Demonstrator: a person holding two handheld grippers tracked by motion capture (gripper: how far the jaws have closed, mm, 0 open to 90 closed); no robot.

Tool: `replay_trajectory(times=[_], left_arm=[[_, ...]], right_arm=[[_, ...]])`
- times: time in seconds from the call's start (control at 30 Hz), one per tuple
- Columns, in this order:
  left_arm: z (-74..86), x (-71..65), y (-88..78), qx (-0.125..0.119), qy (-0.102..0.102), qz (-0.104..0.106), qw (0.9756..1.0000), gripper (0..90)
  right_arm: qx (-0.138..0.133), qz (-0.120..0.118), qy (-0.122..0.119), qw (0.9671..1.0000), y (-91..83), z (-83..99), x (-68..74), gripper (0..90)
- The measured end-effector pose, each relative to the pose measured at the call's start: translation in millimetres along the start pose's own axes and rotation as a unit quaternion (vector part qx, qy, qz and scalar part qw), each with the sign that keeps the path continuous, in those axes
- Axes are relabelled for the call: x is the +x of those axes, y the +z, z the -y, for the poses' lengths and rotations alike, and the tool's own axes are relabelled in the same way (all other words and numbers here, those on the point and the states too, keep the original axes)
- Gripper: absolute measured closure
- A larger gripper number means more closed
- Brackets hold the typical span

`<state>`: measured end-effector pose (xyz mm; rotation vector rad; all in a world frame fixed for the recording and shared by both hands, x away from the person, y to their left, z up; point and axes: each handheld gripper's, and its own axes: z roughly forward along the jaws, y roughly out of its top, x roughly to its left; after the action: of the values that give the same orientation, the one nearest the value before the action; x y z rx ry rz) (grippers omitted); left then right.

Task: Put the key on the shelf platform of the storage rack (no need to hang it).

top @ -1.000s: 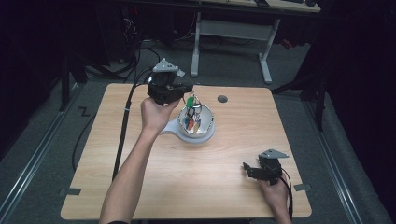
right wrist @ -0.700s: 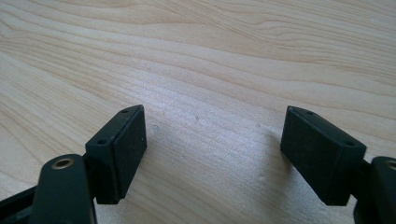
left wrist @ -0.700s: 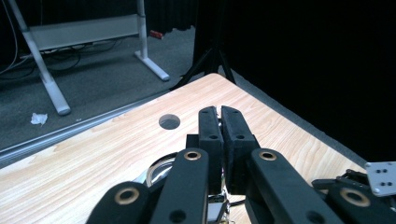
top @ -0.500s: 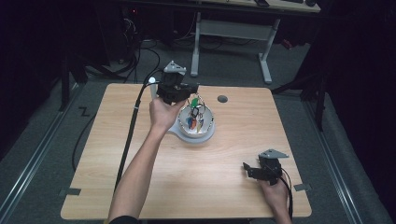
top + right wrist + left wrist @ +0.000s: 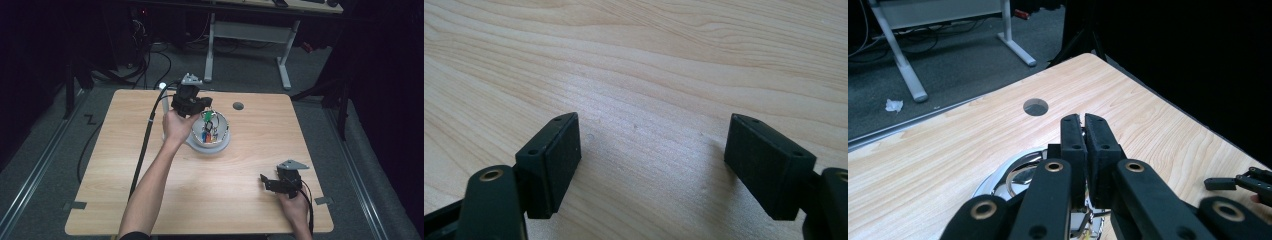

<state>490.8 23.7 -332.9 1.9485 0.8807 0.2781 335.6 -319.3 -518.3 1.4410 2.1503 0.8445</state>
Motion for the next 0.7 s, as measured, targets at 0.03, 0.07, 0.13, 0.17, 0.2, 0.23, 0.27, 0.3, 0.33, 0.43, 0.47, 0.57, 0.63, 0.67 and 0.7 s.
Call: replay_trajectory(times=[0.03,0.07,0.13,0.17,0.2,0.23,0.27,0.3,0.33,0.43,0.47,0.57,0.63,0.67,0.7], left_arm=[[0.9,-0.1,0.9,0.001,0.002,-0.002,1.0000,88.2],[2.0,-0.1,1.7,0.000,0.000,-0.001,1.0000,88.1],[3.8,0.1,3.1,0.001,-0.001,-0.002,1.0000,88.1],[5.8,0.2,4.5,0.002,-0.001,-0.002,1.0000,88.1],[6.9,0.3,5.4,0.003,-0.002,-0.002,1.0000,88.1],[8.4,0.6,6.6,0.005,-0.002,-0.002,1.0000,88.1],[10.1,1.1,7.8,0.008,-0.002,-0.003,1.0000,88.1],[11.8,1.5,9.1,0.010,-0.003,-0.003,0.9999,88.1],[13.4,1.9,10.1,0.012,-0.004,-0.004,0.9999,88.1],[19.7,3.2,13.5,0.016,-0.008,-0.004,0.9998,88.1],[21.3,3.4,14.5,0.018,-0.008,-0.004,0.9998,88.1],[27.6,3.3,19.1,0.029,-0.005,-0.006,0.9996,88.1],[31.5,3.5,22.5,0.034,-0.004,-0.008,0.9994,88.0],[33.2,3.9,23.9,0.039,-0.003,-0.009,0.9992,88.0],[34.7,4.3,25.4,0.041,-0.003,-0.010,0.9991,88.0]], right_arm=[[0.000,0.000,0.000,1.0000,0.0,0.0,0.0,22.8],[0.000,0.000,0.000,1.0000,0.0,0.0,0.0,22.8],[0.000,0.000,0.000,1.0000,0.0,0.0,0.0,22.8],[0.000,0.000,0.000,1.0000,0.0,0.0,0.0,22.8],[0.000,0.000,0.000,1.0000,0.0,0.0,0.0,22.8],[0.000,0.000,0.000,1.0000,0.0,0.0,0.0,22.8],[0.000,0.000,0.000,1.0000,0.0,0.0,0.0,22.9],[0.000,0.000,0.000,1.0000,0.0,0.0,0.0,22.8],[0.000,0.000,0.000,1.0000,0.0,0.0,0.0,22.8],[0.000,0.000,0.000,1.0000,0.0,0.0,0.0,22.8],[0.000,0.000,0.000,1.0000,0.0,0.0,0.0,22.8],[0.000,0.000,0.000,1.0000,-0.1,0.0,0.1,22.8],[0.000,0.000,0.000,1.0000,0.0,0.0,0.1,22.8],[0.000,0.000,0.000,1.0000,-0.1,0.0,0.1,22.8],[0.000,0.000,0.000,1.0000,-0.1,0.0,0.1,22.8]])
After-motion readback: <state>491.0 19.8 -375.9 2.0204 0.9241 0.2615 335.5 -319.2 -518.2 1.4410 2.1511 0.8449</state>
